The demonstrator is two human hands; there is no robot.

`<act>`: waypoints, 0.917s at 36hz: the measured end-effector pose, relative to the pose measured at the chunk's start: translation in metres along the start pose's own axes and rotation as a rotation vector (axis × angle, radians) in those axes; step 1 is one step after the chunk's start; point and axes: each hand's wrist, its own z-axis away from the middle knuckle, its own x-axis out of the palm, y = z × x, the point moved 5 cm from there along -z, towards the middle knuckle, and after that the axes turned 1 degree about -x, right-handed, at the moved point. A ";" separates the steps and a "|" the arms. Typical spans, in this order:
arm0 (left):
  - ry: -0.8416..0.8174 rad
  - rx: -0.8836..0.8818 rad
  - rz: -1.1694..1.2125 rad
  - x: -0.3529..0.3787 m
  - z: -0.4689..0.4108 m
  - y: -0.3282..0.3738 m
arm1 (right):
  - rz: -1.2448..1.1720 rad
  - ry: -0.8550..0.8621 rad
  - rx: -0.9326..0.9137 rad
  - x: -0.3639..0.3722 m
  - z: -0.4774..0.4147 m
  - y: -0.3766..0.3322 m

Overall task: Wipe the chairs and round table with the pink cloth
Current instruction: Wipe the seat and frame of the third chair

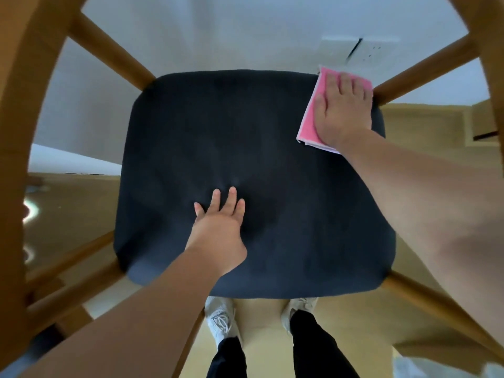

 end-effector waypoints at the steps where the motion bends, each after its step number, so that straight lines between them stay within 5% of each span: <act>1: -0.001 0.001 0.003 0.000 0.001 0.000 | -0.001 -0.001 -0.008 0.001 0.001 0.000; 11: 0.003 0.008 0.059 -0.002 0.002 -0.004 | -0.021 0.025 0.099 0.015 0.048 0.027; 24: 0.088 0.039 0.090 0.001 0.005 -0.004 | -0.281 -0.016 0.623 0.062 0.234 0.054; 33: 0.337 0.063 0.190 0.008 0.031 -0.017 | -0.312 0.053 0.590 0.075 0.277 0.051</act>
